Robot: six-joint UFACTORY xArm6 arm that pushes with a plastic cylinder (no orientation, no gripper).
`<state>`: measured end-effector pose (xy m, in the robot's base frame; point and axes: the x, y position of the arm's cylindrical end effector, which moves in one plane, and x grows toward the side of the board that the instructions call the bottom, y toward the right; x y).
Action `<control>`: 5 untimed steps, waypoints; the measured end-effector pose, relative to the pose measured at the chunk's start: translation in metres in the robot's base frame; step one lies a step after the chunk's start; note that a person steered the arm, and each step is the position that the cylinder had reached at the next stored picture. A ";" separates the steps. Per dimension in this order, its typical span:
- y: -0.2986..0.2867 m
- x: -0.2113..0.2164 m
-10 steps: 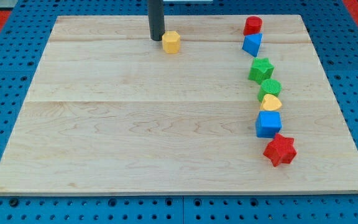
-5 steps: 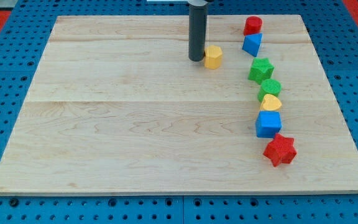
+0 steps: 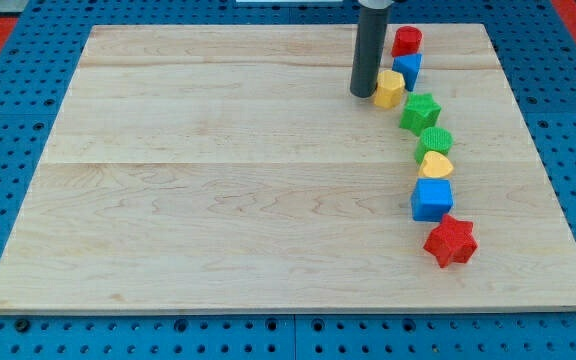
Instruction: Move the yellow hexagon between green star and blue triangle
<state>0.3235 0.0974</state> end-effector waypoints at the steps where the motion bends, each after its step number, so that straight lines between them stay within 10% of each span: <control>1: 0.006 0.000; 5: 0.036 -0.005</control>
